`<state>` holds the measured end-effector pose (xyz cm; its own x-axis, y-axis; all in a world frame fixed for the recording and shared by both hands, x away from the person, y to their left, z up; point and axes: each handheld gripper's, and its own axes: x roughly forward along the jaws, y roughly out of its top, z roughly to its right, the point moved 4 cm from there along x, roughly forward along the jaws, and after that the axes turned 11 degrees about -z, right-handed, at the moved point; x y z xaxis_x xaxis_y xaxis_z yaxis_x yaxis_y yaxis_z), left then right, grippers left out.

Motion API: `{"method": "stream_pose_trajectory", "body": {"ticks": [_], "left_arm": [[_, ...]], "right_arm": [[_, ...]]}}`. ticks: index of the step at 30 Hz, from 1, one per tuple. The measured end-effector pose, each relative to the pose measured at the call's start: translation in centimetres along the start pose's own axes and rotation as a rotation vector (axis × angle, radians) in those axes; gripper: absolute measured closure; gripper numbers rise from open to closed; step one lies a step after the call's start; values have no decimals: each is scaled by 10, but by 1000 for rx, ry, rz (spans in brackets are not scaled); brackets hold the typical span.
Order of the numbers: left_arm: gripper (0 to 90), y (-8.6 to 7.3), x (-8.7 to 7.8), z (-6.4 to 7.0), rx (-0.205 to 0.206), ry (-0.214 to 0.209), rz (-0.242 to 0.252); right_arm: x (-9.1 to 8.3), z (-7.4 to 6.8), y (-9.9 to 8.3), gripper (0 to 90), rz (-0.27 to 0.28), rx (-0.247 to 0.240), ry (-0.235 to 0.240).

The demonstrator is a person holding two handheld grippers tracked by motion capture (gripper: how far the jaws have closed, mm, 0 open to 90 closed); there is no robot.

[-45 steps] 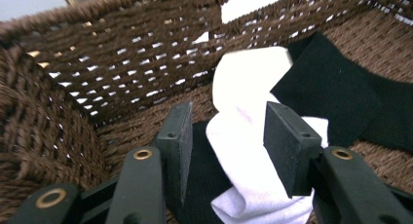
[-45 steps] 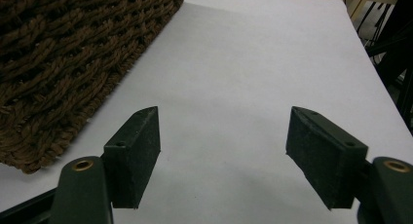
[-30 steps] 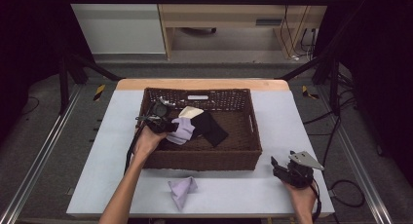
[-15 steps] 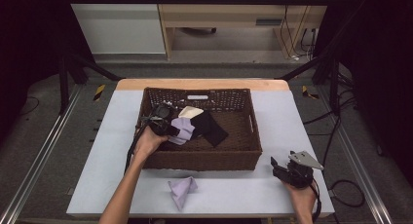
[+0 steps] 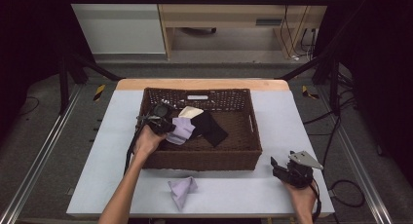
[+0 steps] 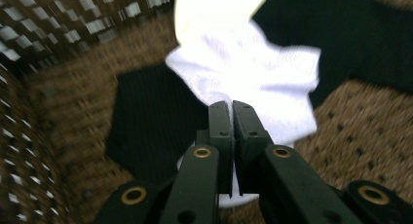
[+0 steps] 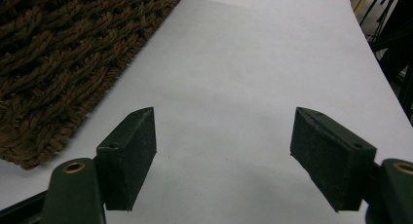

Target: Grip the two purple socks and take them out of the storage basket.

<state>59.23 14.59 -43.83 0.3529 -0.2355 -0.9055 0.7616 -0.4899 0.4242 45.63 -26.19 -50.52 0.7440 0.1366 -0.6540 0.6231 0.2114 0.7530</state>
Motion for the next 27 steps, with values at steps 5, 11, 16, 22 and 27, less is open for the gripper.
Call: {"method": "stream_pose_trajectory", "body": {"ticks": [5,11,16,22,27], "left_arm": [[867,1,-16,1,27,16,150],[868,0,-30,1,31,6,284],[870,1,-40,-3,16,-8,365],[870,2,-54,-5,-2,4,453],[870,2,-69,-2,12,2,507]], "right_arm": [[0,0,0,252,-1,0,-1],[0,0,0,252,-1,2,-1],[0,0,0,252,-3,1,-4],[1,1,0,252,-5,2,-5],[1,0,0,252,-6,0,-6]]}}
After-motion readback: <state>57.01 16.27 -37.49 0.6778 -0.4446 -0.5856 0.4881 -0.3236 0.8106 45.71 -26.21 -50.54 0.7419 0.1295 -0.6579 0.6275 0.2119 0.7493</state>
